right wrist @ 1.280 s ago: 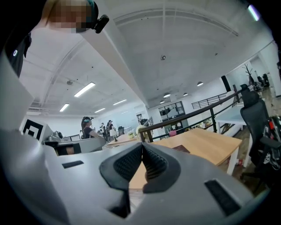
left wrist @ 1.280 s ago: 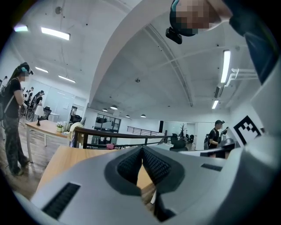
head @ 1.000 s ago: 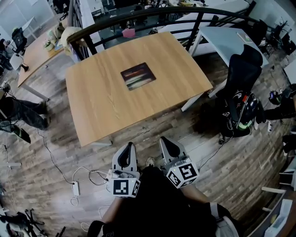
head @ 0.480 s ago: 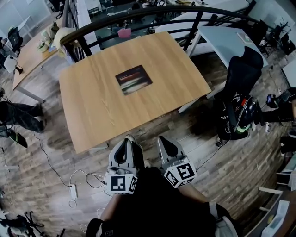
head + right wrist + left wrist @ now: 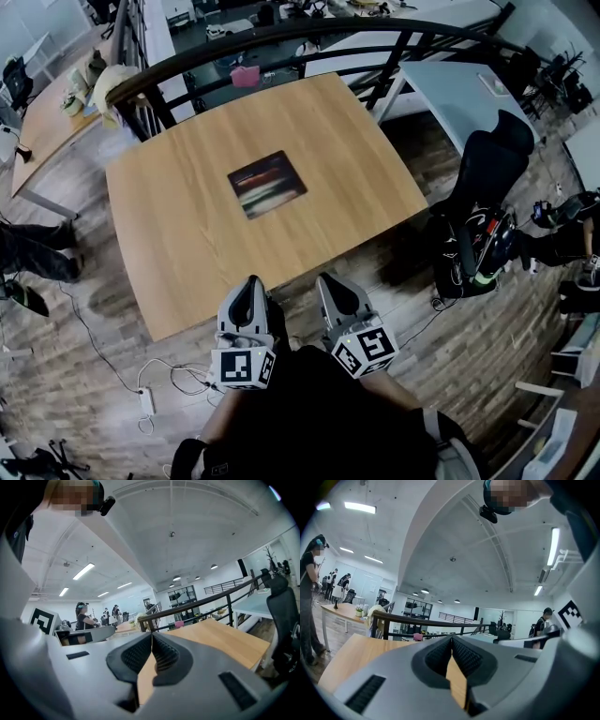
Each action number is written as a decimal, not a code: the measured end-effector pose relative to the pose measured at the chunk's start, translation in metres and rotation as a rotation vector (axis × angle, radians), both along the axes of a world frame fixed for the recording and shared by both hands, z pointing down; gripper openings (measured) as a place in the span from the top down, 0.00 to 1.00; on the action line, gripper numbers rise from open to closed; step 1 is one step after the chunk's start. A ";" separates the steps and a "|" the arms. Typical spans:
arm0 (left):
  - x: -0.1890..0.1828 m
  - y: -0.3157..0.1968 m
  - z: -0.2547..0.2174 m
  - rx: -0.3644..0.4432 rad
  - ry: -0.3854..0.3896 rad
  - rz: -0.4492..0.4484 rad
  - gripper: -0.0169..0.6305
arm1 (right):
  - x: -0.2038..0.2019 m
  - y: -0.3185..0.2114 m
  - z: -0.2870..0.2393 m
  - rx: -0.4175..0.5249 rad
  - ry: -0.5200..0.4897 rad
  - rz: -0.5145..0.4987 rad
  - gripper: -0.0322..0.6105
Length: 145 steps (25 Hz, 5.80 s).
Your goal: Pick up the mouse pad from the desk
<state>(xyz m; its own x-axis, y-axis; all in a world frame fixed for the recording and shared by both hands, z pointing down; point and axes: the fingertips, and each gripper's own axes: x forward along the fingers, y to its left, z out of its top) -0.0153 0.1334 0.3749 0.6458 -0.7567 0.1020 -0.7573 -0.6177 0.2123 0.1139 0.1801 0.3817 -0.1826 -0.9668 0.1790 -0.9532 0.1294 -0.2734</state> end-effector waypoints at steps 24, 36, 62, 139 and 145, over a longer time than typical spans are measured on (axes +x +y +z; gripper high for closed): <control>-0.027 -0.230 0.035 -0.139 -0.010 -0.066 0.94 | -0.002 -0.234 0.012 -0.064 0.044 0.007 0.90; -0.006 -0.291 0.113 -0.261 -0.085 -0.196 0.94 | 0.023 -0.308 0.083 -0.199 0.057 -0.135 0.90; 0.035 -0.348 0.315 -0.675 -0.233 -0.298 0.70 | 0.088 -0.404 0.302 -0.630 0.018 -0.240 0.71; 0.043 -0.341 0.400 -0.903 -0.297 -0.244 0.60 | 0.003 -0.381 0.399 -0.933 0.106 -0.462 0.70; 0.040 -0.341 0.401 -0.891 -0.314 -0.273 0.64 | 0.007 -0.380 0.399 -0.930 0.111 -0.460 0.69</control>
<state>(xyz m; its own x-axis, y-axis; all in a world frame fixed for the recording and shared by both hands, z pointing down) 0.0248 -0.2079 0.7762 0.3062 -0.4389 0.8447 -0.9518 -0.1248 0.2802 0.1206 -0.2002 0.7810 -0.4358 -0.2799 0.8554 -0.8908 0.2697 -0.3656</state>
